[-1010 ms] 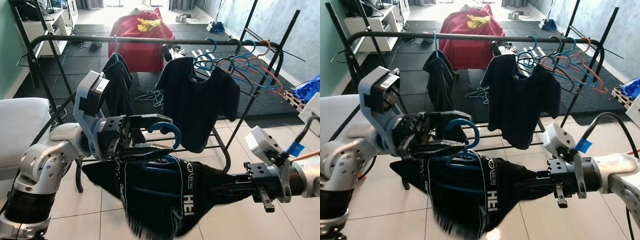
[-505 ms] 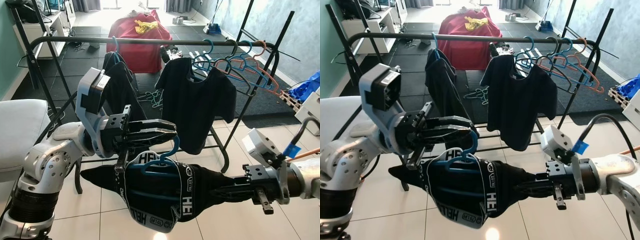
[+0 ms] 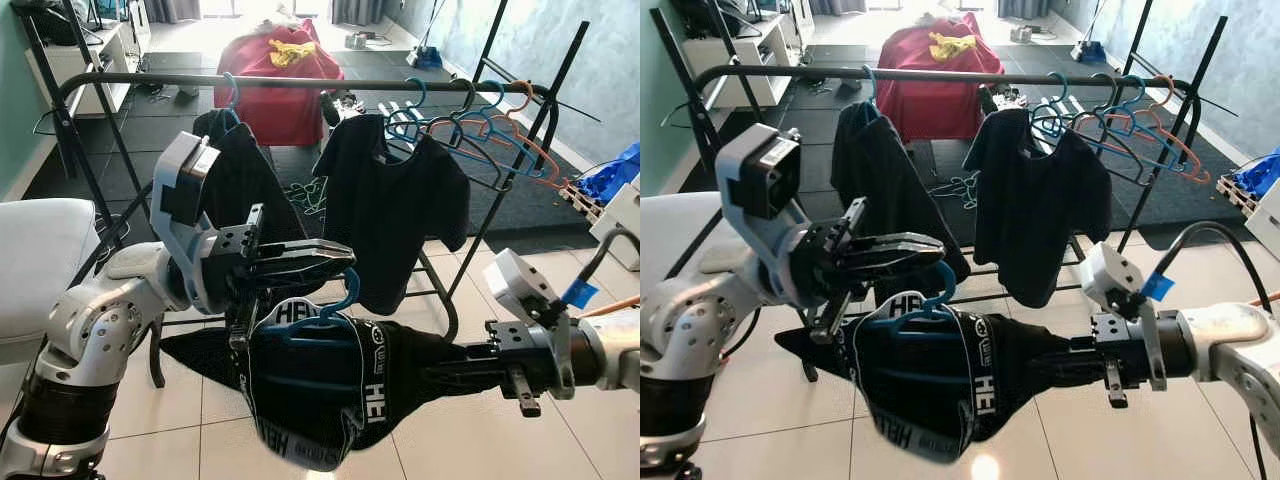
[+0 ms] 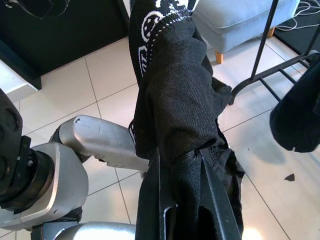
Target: Hang hanger
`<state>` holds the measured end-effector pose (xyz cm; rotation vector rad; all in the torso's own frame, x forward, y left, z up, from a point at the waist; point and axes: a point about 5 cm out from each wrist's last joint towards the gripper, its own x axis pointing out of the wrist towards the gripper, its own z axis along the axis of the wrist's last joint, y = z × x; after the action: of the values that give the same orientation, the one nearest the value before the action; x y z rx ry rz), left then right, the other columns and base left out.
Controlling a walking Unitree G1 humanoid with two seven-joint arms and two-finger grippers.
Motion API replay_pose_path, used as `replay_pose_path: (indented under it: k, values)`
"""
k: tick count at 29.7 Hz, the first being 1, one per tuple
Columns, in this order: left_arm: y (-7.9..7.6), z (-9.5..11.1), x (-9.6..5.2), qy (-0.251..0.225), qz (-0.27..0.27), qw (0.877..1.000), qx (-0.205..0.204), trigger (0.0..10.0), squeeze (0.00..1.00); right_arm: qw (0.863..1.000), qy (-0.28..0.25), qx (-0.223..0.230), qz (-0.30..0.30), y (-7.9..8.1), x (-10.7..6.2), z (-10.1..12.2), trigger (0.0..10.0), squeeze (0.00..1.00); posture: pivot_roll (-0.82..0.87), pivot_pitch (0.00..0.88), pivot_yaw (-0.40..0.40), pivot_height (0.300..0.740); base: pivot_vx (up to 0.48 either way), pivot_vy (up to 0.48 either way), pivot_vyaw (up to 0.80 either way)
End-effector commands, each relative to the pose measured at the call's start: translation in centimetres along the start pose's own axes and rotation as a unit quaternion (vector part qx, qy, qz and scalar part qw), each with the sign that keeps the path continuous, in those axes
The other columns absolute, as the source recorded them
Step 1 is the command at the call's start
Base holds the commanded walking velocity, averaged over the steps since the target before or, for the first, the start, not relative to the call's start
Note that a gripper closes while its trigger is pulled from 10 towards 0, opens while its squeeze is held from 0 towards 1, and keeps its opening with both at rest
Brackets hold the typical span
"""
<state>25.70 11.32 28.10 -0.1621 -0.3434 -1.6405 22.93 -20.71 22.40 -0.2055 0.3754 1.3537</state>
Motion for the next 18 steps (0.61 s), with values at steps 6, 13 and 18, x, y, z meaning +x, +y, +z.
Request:
replay_pose_path:
  k: [6,13,18]
  values:
    - [0.01,-0.18,0.92,-0.001,-0.013,1.000,0.004,1.9,0.00,1.000,-0.013,-0.011,0.001,-0.13,0.21,0.50,0.0,0.00,-0.07,0.063,-0.046,0.740,0.000,0.000,0.00]
    - [0.02,-0.70,1.07,0.008,-0.013,1.000,-0.004,10.0,1.00,1.000,-0.018,-0.014,-0.001,-0.18,0.27,0.63,0.0,0.00,-0.07,0.062,-0.045,0.740,0.000,0.000,0.00]
    - [-0.11,-0.71,1.18,0.007,-0.010,1.000,0.002,10.0,0.00,1.000,-0.018,-0.015,0.000,-0.13,0.25,0.73,0.0,0.00,-0.07,0.062,-0.045,0.740,0.000,0.000,0.00]
